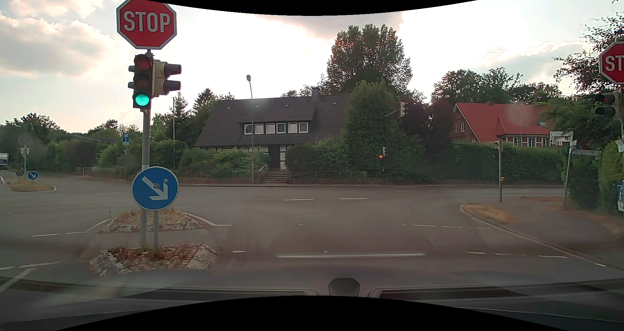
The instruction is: Follow the waypoints while adhering to traffic rules and regulations
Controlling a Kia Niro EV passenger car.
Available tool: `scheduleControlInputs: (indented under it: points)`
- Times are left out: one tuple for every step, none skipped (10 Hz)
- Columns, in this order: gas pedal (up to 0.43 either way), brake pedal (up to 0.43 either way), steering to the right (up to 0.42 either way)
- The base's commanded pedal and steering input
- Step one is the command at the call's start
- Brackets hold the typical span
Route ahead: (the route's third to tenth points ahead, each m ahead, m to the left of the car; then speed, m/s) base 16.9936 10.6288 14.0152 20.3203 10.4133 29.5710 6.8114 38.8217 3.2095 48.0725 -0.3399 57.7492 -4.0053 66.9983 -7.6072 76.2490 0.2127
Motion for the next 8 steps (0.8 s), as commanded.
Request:
scheduleControlInputs:
  points:
    - [0.260, 0.000, -0.005]
    - [0.280, 0.000, -0.005]
    - [0.287, 0.000, -0.005]
    - [0.287, 0.000, -0.005]
    - [0.287, 0.000, -0.005]
    - [0.287, 0.000, -0.005]
    - [0.287, 0.000, -0.005]
    - [0.299, 0.000, -0.007]
